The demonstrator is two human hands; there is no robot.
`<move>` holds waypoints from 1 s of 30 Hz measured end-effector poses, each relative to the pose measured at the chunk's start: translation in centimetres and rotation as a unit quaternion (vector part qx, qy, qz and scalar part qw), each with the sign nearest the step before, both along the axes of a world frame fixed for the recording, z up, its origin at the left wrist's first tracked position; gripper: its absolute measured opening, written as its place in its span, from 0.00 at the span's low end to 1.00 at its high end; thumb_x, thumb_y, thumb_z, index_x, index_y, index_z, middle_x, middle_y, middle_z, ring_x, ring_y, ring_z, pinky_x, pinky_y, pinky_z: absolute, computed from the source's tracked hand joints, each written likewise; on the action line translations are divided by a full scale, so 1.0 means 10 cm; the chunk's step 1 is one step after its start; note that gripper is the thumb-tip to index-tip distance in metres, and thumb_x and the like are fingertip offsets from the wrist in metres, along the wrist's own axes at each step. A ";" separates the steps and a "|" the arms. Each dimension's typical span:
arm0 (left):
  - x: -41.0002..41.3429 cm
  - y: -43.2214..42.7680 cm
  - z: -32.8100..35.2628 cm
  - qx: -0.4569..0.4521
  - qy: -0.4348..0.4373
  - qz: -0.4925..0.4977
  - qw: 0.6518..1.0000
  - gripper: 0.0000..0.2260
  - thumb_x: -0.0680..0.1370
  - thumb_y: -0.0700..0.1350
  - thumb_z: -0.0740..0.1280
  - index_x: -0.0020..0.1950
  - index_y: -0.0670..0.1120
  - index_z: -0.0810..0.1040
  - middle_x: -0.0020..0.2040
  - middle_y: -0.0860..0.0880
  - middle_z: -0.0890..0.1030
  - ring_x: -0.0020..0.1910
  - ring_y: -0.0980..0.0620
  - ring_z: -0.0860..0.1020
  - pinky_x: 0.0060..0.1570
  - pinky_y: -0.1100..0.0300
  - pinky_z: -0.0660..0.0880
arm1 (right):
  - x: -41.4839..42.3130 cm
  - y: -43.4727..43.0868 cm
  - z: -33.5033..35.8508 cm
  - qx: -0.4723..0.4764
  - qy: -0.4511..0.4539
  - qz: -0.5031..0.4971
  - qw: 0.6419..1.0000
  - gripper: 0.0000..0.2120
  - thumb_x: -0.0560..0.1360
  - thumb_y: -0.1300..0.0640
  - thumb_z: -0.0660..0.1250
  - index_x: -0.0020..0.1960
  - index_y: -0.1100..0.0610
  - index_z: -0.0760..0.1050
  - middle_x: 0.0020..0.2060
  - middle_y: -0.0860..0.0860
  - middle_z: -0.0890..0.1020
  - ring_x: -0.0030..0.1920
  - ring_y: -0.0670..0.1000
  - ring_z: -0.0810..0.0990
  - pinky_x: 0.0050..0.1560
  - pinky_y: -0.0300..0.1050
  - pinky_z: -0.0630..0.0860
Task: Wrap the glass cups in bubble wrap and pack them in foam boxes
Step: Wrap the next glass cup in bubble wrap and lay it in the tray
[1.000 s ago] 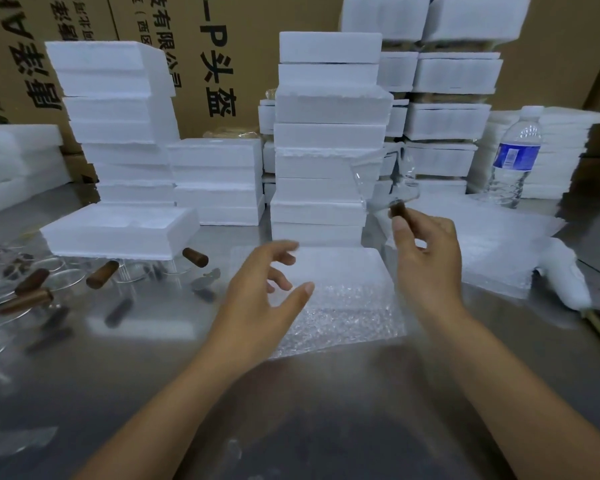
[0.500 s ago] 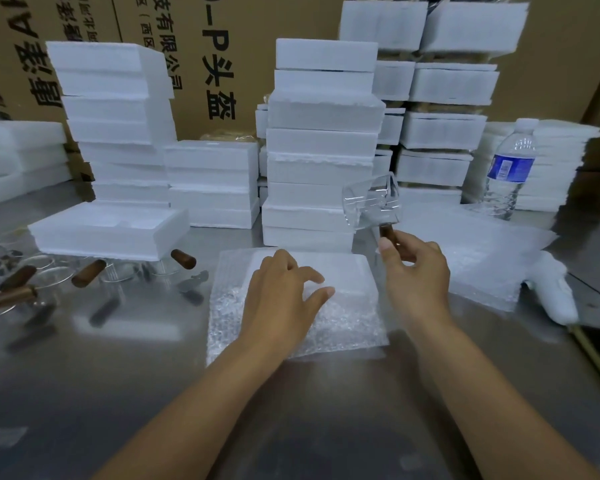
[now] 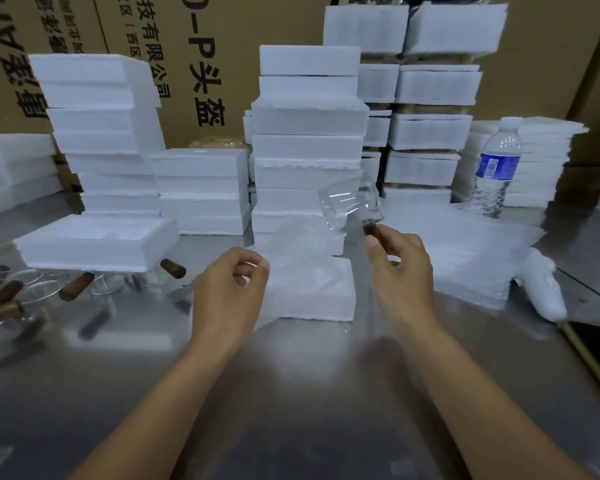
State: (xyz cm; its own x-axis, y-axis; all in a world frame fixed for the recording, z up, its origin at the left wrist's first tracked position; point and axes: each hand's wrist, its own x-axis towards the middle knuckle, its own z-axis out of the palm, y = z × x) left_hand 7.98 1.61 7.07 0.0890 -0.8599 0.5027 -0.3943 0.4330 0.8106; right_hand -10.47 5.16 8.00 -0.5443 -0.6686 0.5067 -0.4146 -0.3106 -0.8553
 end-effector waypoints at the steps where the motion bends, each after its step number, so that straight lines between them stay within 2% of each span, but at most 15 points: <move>1: 0.02 -0.01 0.01 0.002 0.021 -0.004 1.000 0.08 0.74 0.42 0.68 0.37 0.55 0.77 0.36 0.55 0.80 0.39 0.61 0.76 0.35 0.78 0.65 | 0.01 0.00 -0.01 0.001 0.013 0.004 1.000 0.09 0.77 0.58 0.63 0.53 0.45 0.76 0.46 0.42 0.71 0.44 0.32 0.74 0.44 0.18 0.65; 4: 0.05 0.00 0.02 -0.001 0.071 -0.021 0.997 0.08 0.74 0.40 0.68 0.38 0.52 0.77 0.37 0.53 0.81 0.41 0.54 0.78 0.36 0.77 0.66 | 0.03 -0.02 -0.05 0.014 0.069 -0.001 0.998 0.10 0.77 0.58 0.65 0.57 0.51 0.78 0.44 0.44 0.70 0.44 0.34 0.73 0.43 0.18 0.63; 6: 0.07 0.01 0.02 -0.019 0.071 -0.027 0.997 0.08 0.74 0.40 0.69 0.39 0.52 0.77 0.37 0.54 0.81 0.40 0.57 0.76 0.37 0.76 0.65 | 0.03 -0.02 -0.07 0.033 0.118 -0.012 0.992 0.11 0.77 0.57 0.65 0.58 0.52 0.79 0.43 0.41 0.68 0.43 0.34 0.72 0.43 0.19 0.63; 9: 0.09 0.02 0.02 -0.062 0.036 -0.040 0.997 0.09 0.75 0.41 0.69 0.40 0.54 0.76 0.37 0.59 0.79 0.38 0.62 0.74 0.40 0.78 0.65 | 0.01 -0.02 -0.11 0.063 0.172 -0.030 0.983 0.10 0.77 0.55 0.65 0.57 0.52 0.79 0.42 0.39 0.67 0.42 0.39 0.72 0.42 0.25 0.66; 12: 0.11 0.03 0.02 -0.103 -0.016 -0.054 0.993 0.13 0.77 0.40 0.67 0.40 0.59 0.74 0.38 0.61 0.78 0.40 0.63 0.73 0.43 0.78 0.64 | 0.01 -0.01 -0.12 0.086 0.214 -0.050 0.972 0.10 0.77 0.53 0.65 0.56 0.51 0.79 0.42 0.39 0.66 0.42 0.43 0.72 0.42 0.28 0.65; 15: 0.14 0.01 0.03 -0.133 -0.054 -0.066 0.987 0.16 0.77 0.38 0.67 0.41 0.61 0.72 0.40 0.62 0.77 0.43 0.62 0.73 0.45 0.74 0.65 | 0.00 0.00 -0.11 0.102 0.271 -0.082 0.954 0.11 0.77 0.53 0.64 0.58 0.51 0.79 0.45 0.43 0.68 0.45 0.49 0.73 0.46 0.37 0.67; 17: 0.15 0.00 0.03 -0.148 -0.061 -0.075 0.984 0.16 0.77 0.39 0.66 0.41 0.61 0.72 0.40 0.61 0.76 0.44 0.61 0.72 0.47 0.70 0.66 | 0.01 0.01 -0.10 0.101 0.277 -0.083 0.952 0.11 0.77 0.53 0.64 0.58 0.51 0.79 0.46 0.45 0.68 0.45 0.50 0.74 0.47 0.39 0.67; 21: 0.13 0.01 0.03 -0.159 -0.055 -0.082 0.982 0.12 0.75 0.43 0.64 0.41 0.62 0.71 0.41 0.61 0.76 0.43 0.63 0.72 0.48 0.62 0.68 | 0.04 0.01 -0.07 0.098 0.261 0.001 0.960 0.10 0.77 0.54 0.65 0.56 0.51 0.79 0.42 0.42 0.67 0.45 0.47 0.73 0.48 0.36 0.68; 22: 0.12 0.01 0.04 -0.163 -0.056 -0.080 0.982 0.12 0.76 0.43 0.65 0.42 0.61 0.71 0.41 0.60 0.76 0.43 0.63 0.72 0.48 0.63 0.68 | 0.05 0.02 -0.06 0.104 0.267 0.021 0.958 0.10 0.77 0.54 0.64 0.57 0.51 0.79 0.42 0.41 0.67 0.44 0.44 0.72 0.46 0.33 0.67; 25: 0.12 0.02 0.05 -0.180 -0.061 -0.069 0.979 0.13 0.76 0.37 0.68 0.43 0.56 0.74 0.42 0.58 0.75 0.43 0.65 0.72 0.46 0.75 0.65 | 0.10 0.04 -0.04 0.127 0.306 0.054 0.942 0.12 0.77 0.53 0.64 0.59 0.51 0.78 0.41 0.40 0.66 0.42 0.39 0.70 0.42 0.26 0.64; 27: 0.11 0.05 0.07 -0.186 -0.058 -0.071 0.978 0.11 0.76 0.37 0.68 0.44 0.55 0.75 0.43 0.59 0.74 0.43 0.67 0.72 0.47 0.76 0.65 | 0.16 0.06 -0.01 0.146 0.312 0.071 0.936 0.10 0.77 0.52 0.64 0.56 0.50 0.79 0.40 0.41 0.66 0.40 0.38 0.69 0.39 0.26 0.64; 28: 0.10 0.07 0.08 -0.191 -0.056 -0.077 0.977 0.10 0.76 0.39 0.68 0.44 0.55 0.75 0.44 0.59 0.74 0.44 0.67 0.72 0.49 0.73 0.66 | 0.17 0.07 0.01 0.156 0.304 0.080 0.936 0.07 0.77 0.52 0.64 0.51 0.48 0.80 0.40 0.42 0.66 0.40 0.39 0.69 0.39 0.27 0.64; 29: 0.09 0.09 0.09 -0.198 -0.056 -0.085 0.975 0.09 0.76 0.41 0.67 0.44 0.56 0.74 0.44 0.59 0.74 0.44 0.66 0.72 0.50 0.67 0.68 | 0.19 0.08 0.03 0.162 0.291 0.091 0.939 0.06 0.77 0.52 0.64 0.44 0.45 0.79 0.40 0.43 0.66 0.39 0.38 0.69 0.38 0.28 0.63; 30: 0.07 0.12 0.10 -0.207 -0.059 -0.093 0.972 0.08 0.76 0.42 0.66 0.44 0.56 0.74 0.43 0.59 0.75 0.43 0.64 0.73 0.51 0.60 0.70 | 0.20 0.07 0.04 0.161 0.273 0.096 0.944 0.11 0.77 0.53 0.65 0.35 0.43 0.75 0.38 0.44 0.67 0.37 0.38 0.70 0.37 0.28 0.64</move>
State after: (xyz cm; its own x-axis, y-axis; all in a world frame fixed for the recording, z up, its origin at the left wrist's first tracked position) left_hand 8.69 2.79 8.10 -0.1277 -0.5766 0.8069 -0.3575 0.7857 0.5049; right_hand -8.46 5.89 8.35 -0.1139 -0.8952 0.4308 -0.7837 -0.1856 -0.5928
